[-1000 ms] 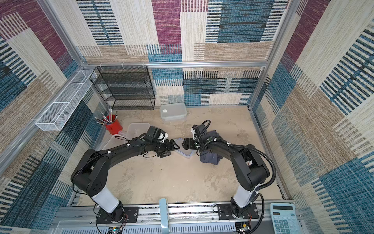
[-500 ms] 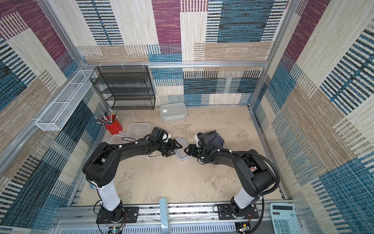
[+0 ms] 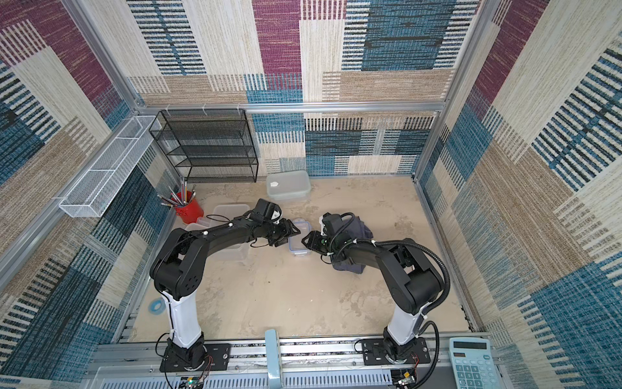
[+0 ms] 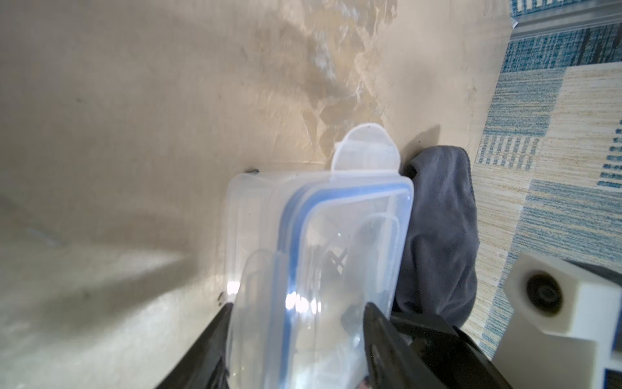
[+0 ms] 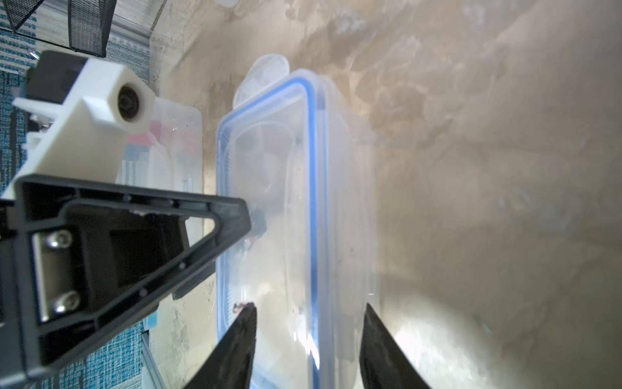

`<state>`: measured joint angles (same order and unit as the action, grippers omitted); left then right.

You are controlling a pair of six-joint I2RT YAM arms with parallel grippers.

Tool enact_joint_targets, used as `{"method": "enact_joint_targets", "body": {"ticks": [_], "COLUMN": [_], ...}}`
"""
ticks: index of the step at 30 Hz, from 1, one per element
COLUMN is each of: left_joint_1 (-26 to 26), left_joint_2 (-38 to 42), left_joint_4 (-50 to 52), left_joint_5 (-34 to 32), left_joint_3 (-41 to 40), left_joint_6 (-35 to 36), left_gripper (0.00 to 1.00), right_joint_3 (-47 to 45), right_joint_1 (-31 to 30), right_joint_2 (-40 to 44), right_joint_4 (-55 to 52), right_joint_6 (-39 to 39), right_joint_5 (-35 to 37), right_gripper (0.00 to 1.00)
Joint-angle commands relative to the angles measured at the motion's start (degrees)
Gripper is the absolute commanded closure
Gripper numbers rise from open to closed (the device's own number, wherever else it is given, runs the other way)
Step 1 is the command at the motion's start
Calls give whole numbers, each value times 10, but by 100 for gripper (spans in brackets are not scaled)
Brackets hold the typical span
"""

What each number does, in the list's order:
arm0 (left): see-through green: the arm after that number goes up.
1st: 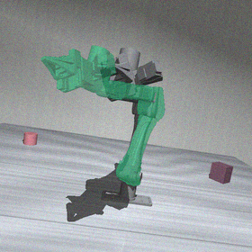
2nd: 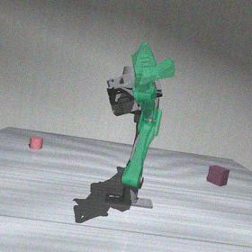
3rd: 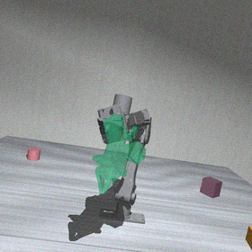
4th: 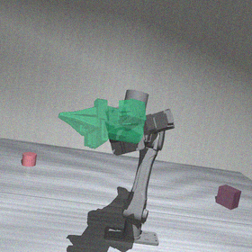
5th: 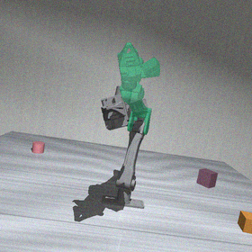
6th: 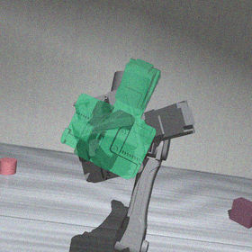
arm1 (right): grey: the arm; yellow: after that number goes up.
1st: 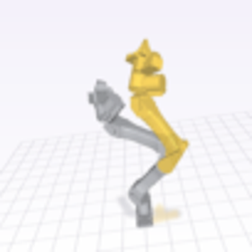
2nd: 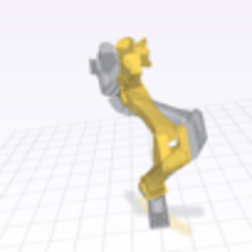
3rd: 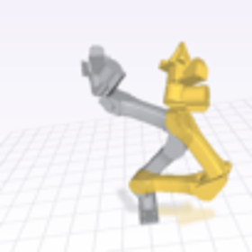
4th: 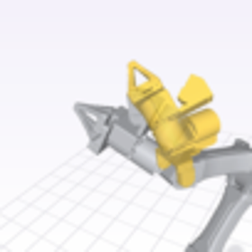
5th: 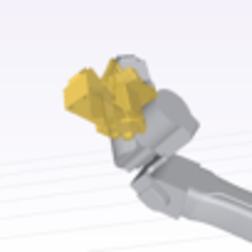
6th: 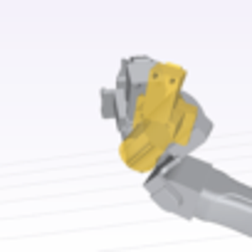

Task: Wipe the insides of the lunch boxes
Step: Move the lunch box to the center of the board.

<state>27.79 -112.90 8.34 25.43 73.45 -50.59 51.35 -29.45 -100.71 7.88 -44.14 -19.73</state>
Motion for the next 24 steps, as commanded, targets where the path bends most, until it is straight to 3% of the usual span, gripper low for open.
{"method": "enact_joint_targets", "body": {"ticks": [1,12,21,24], "left_joint_1": [-5,-29,-31,-30], "left_joint_2": [-6,-18,-9,-7], "left_joint_4": [29,43,47,40], "left_joint_5": [17,13,17,24], "left_joint_3": [9,30,32,25], "left_joint_6": [22,42,40,30], "left_gripper": [40,38,35,34], "right_joint_3": [35,34,-37,-54], "right_joint_1": [0,9,21,24], "right_joint_2": [-23,-6,41,42], "right_joint_4": [24,1,88,141], "right_joint_6": [22,24,-19,-41], "right_joint_5": [-17,-2,-2,-13], "right_gripper": [43,2,0,6]}}
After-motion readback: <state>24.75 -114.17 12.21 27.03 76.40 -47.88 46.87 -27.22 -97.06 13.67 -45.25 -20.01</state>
